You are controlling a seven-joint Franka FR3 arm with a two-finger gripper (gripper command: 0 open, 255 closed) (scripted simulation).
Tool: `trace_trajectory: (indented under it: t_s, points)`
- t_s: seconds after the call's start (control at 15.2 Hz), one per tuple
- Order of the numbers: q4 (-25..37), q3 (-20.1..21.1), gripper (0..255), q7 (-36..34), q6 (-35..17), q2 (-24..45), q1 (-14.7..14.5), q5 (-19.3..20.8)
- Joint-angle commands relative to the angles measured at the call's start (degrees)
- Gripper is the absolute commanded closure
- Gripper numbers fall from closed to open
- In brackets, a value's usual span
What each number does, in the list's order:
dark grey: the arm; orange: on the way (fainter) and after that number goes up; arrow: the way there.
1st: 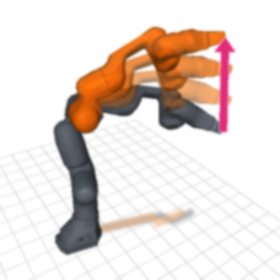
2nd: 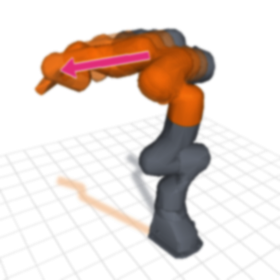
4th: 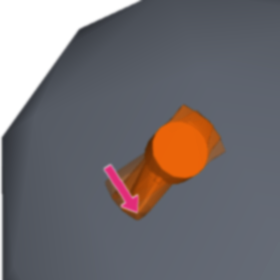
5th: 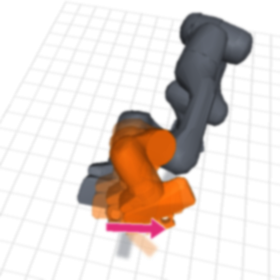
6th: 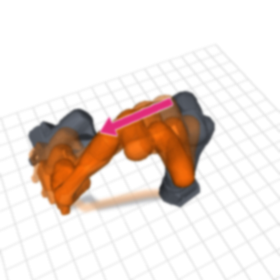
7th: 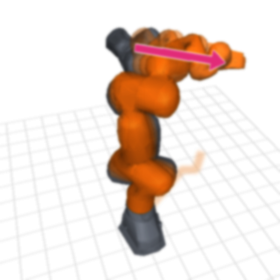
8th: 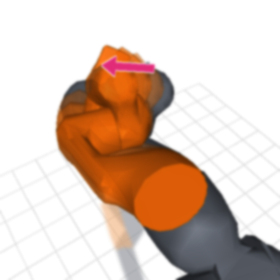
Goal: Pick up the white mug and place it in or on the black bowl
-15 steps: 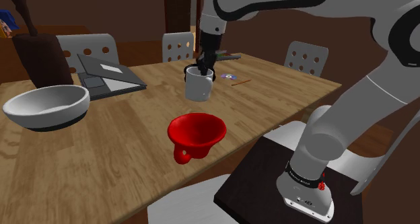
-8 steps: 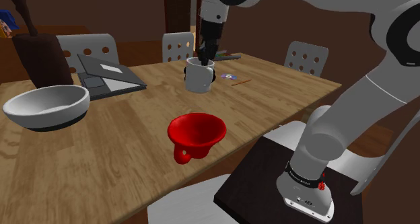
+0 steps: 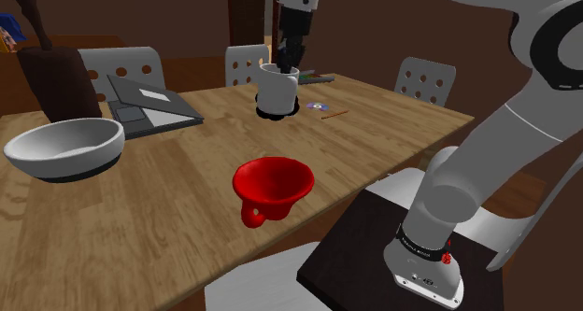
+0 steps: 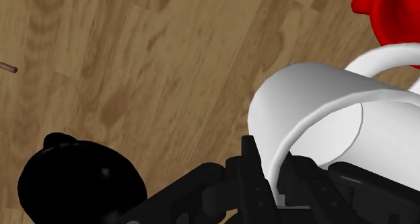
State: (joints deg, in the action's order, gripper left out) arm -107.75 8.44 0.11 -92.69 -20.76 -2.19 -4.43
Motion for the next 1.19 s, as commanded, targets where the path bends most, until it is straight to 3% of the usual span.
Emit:
trace_trajectory:
  t_s: [0.0, 0.59, 1.12]
  points:
    - [2.1, -0.8, 255, 1.1, 0.7, 1.5, 0.5, 0.3]
    - [15.9, -6.9, 255, 10.8, 2.7, 13.7, 4.4, 1.8]
    - [36.0, -11.2, 255, 18.7, 8.0, 29.0, 8.5, 0.9]
